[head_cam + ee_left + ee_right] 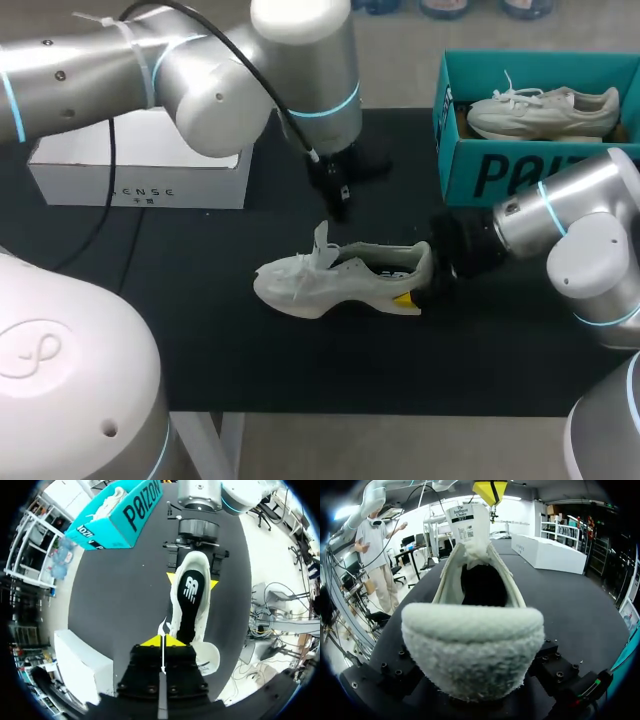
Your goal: Take the shoe out of the shoebox, open the shoe tongue, remove and reinsert the insole, then place the shoe into the shoebox
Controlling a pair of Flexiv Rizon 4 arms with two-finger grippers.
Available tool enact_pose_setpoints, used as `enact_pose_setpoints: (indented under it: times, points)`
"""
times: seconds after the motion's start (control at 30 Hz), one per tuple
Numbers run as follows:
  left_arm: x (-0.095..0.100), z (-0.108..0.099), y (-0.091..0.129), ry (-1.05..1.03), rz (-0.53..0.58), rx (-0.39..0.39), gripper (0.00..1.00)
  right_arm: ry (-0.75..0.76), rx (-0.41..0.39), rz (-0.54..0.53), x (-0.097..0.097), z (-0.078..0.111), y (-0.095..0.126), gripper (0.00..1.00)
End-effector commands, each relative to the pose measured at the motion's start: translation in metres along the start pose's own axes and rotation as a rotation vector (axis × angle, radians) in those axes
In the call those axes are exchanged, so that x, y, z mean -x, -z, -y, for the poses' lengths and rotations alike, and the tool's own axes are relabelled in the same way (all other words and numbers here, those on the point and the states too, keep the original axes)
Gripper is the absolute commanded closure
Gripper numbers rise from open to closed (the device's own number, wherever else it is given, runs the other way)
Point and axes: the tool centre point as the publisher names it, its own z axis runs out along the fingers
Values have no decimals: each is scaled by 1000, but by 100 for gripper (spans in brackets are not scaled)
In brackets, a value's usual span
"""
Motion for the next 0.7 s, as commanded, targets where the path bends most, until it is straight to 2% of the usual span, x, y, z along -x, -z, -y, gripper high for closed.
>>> enact_pose_setpoints:
  times: [0.03,0.23,0.4,0.6,0.67,0.7]
  points:
    - [-1,20,-15,-528,29,-54,100,-1,-1,1,2,5,-4,100]
    - [-13,29,-32,-469,9,-93,100,-1,-1,1,2,5,-4,100]
    - [-24,33,-37,-399,15,-114,100,-1,-1,1,2,5,-4,100]
    - [-31,38,-39,-352,11,-107,100,-1,-1,1,2,5,-4,100]
    - [-33,39,-38,-301,-26,-89,100,-1,-1,1,2,5,-4,100]
    - [-32,39,-37,-275,-80,-43,100,-1,-1,1,2,5,-4,100]
